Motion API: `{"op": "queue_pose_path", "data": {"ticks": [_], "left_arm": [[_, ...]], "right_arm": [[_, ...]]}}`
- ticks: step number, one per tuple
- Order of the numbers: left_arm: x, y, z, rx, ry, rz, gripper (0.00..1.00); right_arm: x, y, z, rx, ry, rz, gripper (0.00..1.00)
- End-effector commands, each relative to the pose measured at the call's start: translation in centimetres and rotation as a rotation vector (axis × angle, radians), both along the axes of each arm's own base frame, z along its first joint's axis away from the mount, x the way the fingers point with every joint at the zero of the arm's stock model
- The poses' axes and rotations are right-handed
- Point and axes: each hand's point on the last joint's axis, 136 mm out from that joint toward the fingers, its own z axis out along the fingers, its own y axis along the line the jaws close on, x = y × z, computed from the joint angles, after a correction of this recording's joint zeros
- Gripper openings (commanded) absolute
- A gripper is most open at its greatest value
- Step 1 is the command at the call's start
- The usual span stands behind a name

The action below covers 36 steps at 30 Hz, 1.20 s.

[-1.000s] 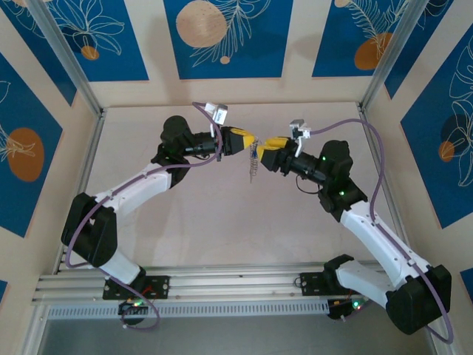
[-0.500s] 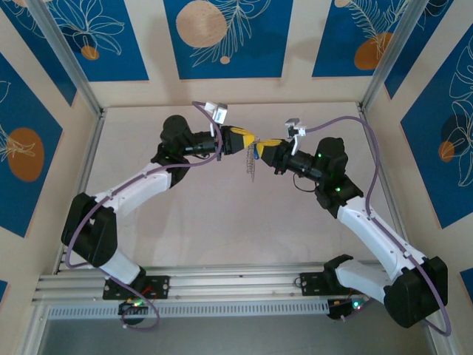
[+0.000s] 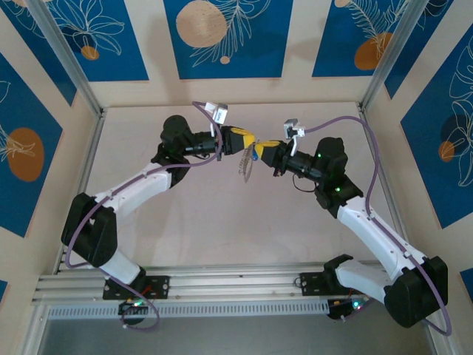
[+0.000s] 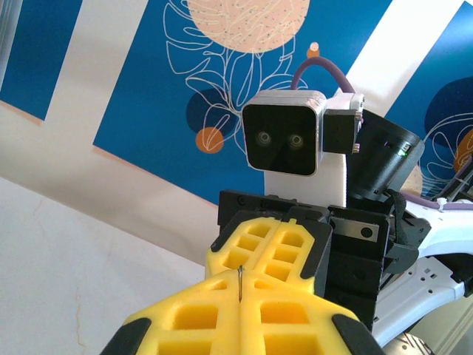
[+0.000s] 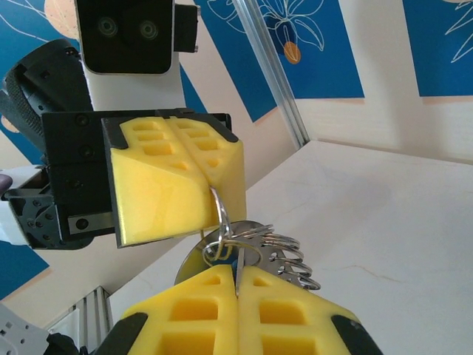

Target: Put the keys on the keyring

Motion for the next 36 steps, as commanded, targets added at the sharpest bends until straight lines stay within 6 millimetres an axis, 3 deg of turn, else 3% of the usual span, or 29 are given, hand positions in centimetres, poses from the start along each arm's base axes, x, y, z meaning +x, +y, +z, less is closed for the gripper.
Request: {"op": "queue_pose_path", "data": {"ticks": [1, 12, 16, 18, 26, 36], "left_arm": [[-0.8, -0.1, 2.7, -0.053, -0.084, -0.008, 0.00], [-1.0, -0.2, 2.8, -0.054, -0.086, -0.013, 0.00], [-1.0, -0.2, 2.8, -0.055, -0.085, -0.010, 0.00], [-0.9, -0.1, 2.8, -0.057, -0.084, -0.001, 0.00], [-0.3, 0.3, 3.2, -0.096, -0.067, 0.054, 0.00], [1.2, 1.5, 4.8, -0.286, 0.041, 0.127, 0.00]], "right_arm": [[-1.0, 1.1, 0.4, -0.014, -0.010, 0.063, 0.00], [-0.8, 2.2, -1.3, -0.036, 0.040, 0.089, 0.00], [-0.9, 0.9, -0.7, -0.023, 0.038, 0.060, 0.39], [-1.2, -0.1, -0.3, -0.010, 0.036, 0.046, 0.45], [-1.6, -4.3, 3.2, 0.098, -0.016, -0.042, 0.48], [1.4, -4.0, 6.6, 0.260, -0.042, -0.031, 0.49]]}}
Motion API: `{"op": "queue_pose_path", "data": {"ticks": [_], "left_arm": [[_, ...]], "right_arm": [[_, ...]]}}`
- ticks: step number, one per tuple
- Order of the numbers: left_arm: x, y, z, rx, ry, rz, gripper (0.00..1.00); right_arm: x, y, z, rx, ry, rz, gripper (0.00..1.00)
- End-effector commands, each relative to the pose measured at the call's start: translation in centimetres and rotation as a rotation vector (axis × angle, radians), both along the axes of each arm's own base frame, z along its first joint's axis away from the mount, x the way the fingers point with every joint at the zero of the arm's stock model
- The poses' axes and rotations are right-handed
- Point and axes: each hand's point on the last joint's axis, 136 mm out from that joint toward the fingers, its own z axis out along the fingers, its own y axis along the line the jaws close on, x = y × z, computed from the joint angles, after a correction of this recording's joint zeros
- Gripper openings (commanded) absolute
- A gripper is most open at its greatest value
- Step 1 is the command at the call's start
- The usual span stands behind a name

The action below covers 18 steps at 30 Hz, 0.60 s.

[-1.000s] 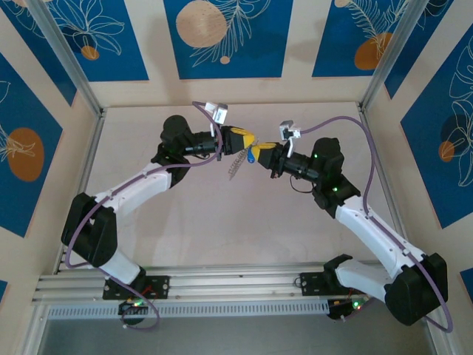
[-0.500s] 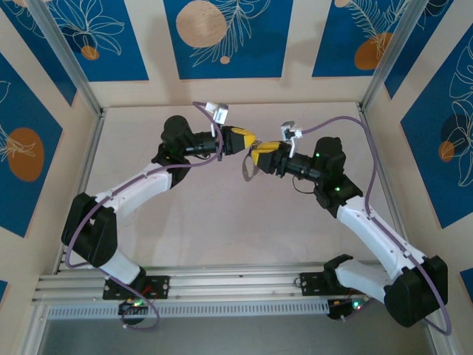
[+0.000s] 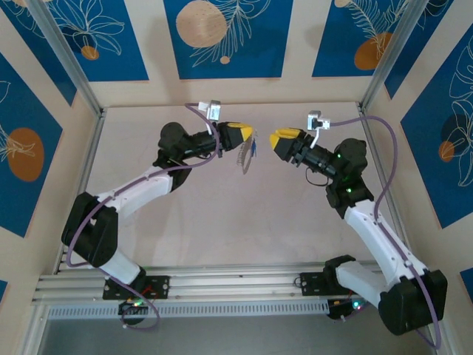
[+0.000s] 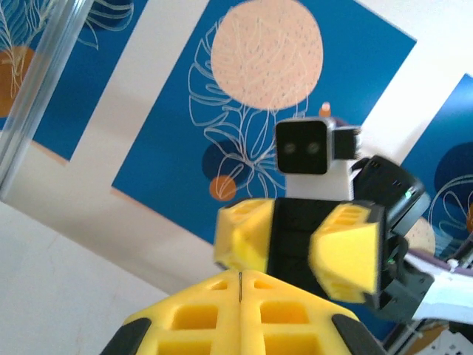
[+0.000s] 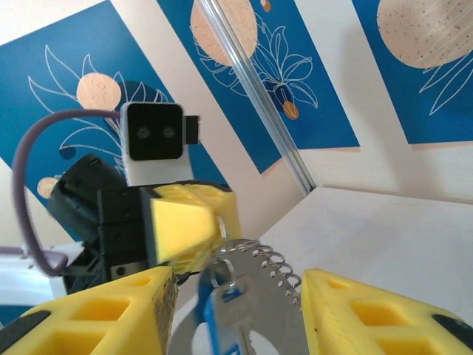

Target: Put the keys on the keyring

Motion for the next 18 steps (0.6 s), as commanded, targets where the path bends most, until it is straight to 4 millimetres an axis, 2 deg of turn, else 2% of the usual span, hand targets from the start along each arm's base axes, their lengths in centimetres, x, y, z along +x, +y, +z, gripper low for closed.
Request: {"op": "queue_pose_path", "data": {"ticks": [1, 6, 18], "left_arm": [[-0.2, 0.9, 3.3, -0.166, -0.011, 0.012, 0.00], [0.3, 1.0, 3.2, -0.194, 0.014, 0.030, 0.00], [0.4, 0.7, 3.1, -0.199, 0.028, 0.031, 0.00]], "right_arm": [[0.4, 0.3, 2.9, 0.095, -0.057, 0.033, 0.50], [1.3, 1.2, 3.6, 0.141, -0.067, 0.062, 0.51], [1.4, 4.0, 4.0, 0.156, -0.076, 0.126, 0.51]]}}
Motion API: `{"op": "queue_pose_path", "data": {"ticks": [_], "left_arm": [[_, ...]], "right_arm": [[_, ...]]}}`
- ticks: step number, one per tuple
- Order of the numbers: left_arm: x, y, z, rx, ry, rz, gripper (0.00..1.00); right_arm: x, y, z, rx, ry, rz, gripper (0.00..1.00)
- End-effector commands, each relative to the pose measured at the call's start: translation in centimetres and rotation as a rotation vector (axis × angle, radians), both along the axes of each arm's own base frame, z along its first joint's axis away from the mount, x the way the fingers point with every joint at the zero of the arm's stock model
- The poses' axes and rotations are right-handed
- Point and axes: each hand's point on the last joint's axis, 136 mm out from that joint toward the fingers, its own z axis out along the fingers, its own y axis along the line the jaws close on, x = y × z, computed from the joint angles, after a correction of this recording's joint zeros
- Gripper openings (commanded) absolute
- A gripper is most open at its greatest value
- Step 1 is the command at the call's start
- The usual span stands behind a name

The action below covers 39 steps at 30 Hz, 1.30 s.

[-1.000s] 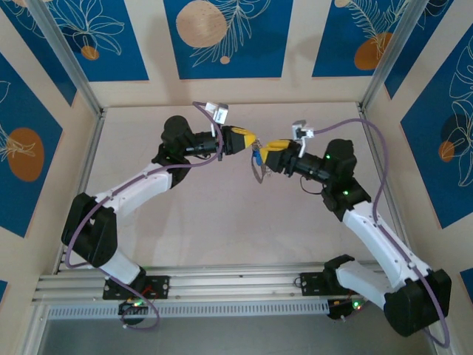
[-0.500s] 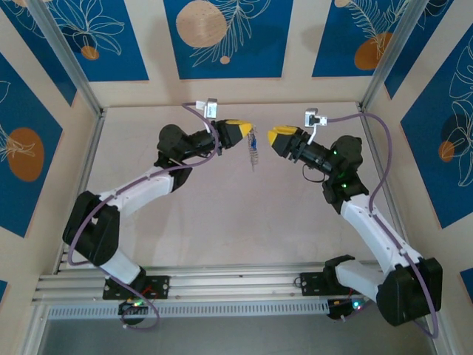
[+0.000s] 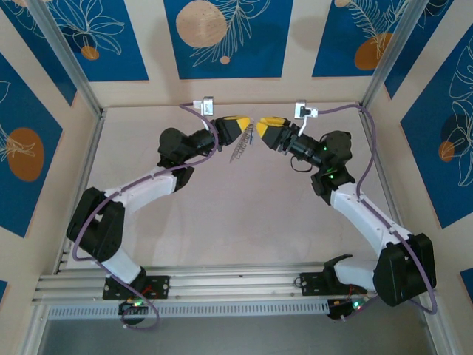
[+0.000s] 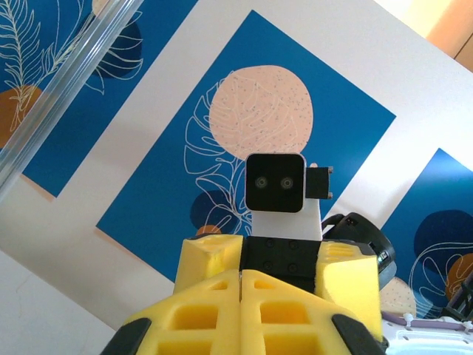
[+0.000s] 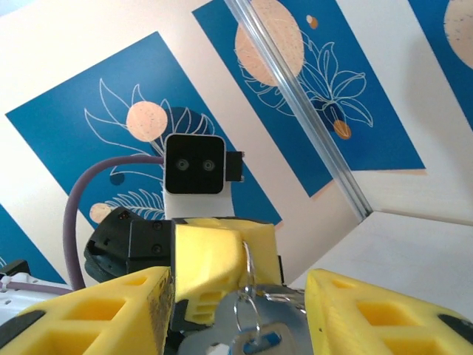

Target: Put the keys on the keyring

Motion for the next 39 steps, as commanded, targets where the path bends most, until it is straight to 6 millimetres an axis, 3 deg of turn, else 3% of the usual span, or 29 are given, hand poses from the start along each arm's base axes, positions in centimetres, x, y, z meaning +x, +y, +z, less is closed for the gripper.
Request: {"op": "queue_pose_path", "data": {"ticks": [1, 7, 14, 24, 30, 33, 39], "left_arm": [[-1.0, 0.1, 1.6, -0.053, -0.052, -0.003, 0.00], [-1.1, 0.0, 1.7, -0.051, -0.056, -0.010, 0.00], [-1.2, -0.1, 1.9, -0.051, -0.066, -0.011, 0.00], [-1.2, -0.1, 2.0, -0.041, -0.077, -0.008, 0.00], [-1.3, -0.1, 2.0, -0.039, -0.079, -0.008, 0.00], [-1.3, -0.1, 2.0, -0.038, -0.078, -0.008, 0.00], [-1.5, 0.0, 2.0, -0.034, -0.083, -0.008, 0.00]], "right_arm": [[-0.3, 0.6, 1.9, 0.029, -0.053, 0.014, 0.51], [-0.2, 1.4, 1.6, 0.022, -0.047, 0.034, 0.46], [-0.2, 1.5, 1.3, 0.015, -0.039, 0.034, 0.24], [-0.4, 1.0, 0.6, 0.004, -0.026, 0.010, 0.27], [-0.5, 0.7, 0.3, 0.005, -0.021, 0.005, 0.15], [-0.6, 0.7, 0.1, 0.003, -0.015, 0.010, 0.05], [-0.7, 1.0, 0.1, -0.001, -0.015, 0.028, 0.06]]}}
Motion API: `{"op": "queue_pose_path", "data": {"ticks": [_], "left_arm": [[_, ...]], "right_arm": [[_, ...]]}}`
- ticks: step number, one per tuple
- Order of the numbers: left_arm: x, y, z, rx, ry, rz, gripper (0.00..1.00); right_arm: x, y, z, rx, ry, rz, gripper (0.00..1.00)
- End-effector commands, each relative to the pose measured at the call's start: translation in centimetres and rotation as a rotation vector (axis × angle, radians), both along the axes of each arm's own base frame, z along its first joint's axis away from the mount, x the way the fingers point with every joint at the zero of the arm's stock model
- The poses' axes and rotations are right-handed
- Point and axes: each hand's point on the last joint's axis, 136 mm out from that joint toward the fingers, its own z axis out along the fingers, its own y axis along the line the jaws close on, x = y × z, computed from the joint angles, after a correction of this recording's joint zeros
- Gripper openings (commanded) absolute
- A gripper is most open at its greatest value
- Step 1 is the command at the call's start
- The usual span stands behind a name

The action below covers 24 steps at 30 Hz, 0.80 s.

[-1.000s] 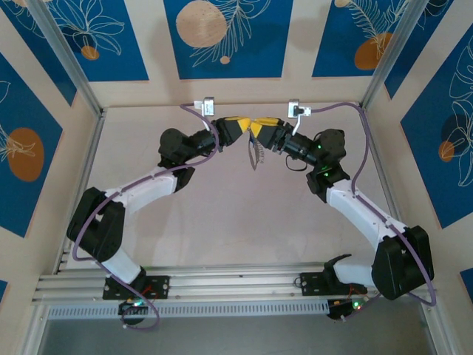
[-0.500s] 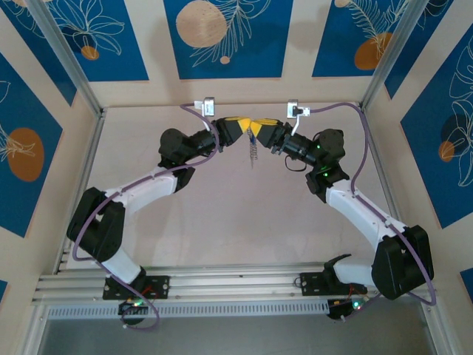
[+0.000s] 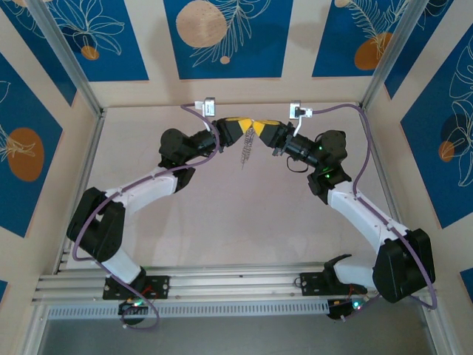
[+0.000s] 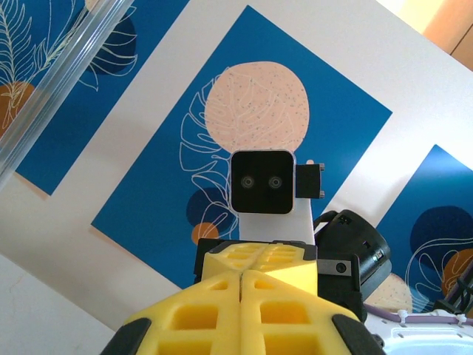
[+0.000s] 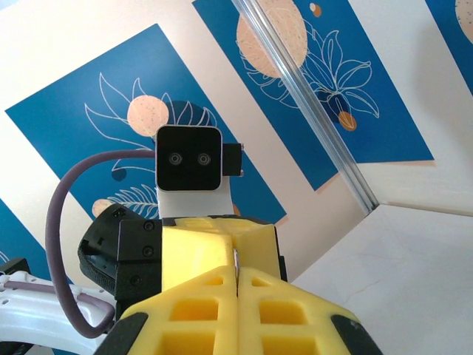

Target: Put the keys on the keyring

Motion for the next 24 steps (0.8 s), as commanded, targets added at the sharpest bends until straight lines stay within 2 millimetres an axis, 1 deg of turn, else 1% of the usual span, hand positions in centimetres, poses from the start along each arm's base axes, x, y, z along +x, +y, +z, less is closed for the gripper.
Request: {"op": "queue_pose_path", "data": {"ticks": [1, 3, 4, 5, 12, 14, 17, 21, 24], "left_arm": [[-1.1, 0.4, 2.0, -0.035, -0.079, 0.004, 0.00], [-1.2, 0.4, 2.1, -0.034, -0.080, 0.005, 0.00], [-1.2, 0.4, 2.1, -0.034, -0.082, 0.005, 0.00], [-1.2, 0.4, 2.0, -0.032, -0.081, 0.006, 0.00], [-1.7, 0.4, 2.1, 0.006, -0.114, 0.005, 0.01], [-1.9, 0.5, 1.9, 0.030, -0.121, 0.017, 0.14], [-2.0, 0.9, 1.5, 0.070, -0.130, 0.047, 0.28], [-2.3, 1.8, 1.6, 0.125, -0.148, 0.069, 0.38], [-2.2, 2.6, 1.1, 0.189, -0.156, 0.097, 0.45]], "right_arm": [[-0.8, 0.0, 0.7, 0.002, -0.038, 0.014, 0.08], [-0.9, 0.2, 0.7, 0.001, -0.036, 0.021, 0.07], [-1.0, 0.3, 0.7, 0.001, -0.036, 0.025, 0.05], [-1.0, 0.4, 0.7, -0.001, -0.037, 0.030, 0.00], [-1.2, 0.4, 0.6, -0.016, -0.041, 0.033, 0.00], [-1.2, 0.3, 0.5, -0.020, -0.039, 0.035, 0.00], [-1.2, 0.1, 0.5, -0.035, -0.038, 0.049, 0.00], [-1.4, 0.0, 0.6, -0.070, -0.034, 0.085, 0.00], [-1.7, 0.0, 0.5, -0.121, -0.039, 0.145, 0.00]]}}
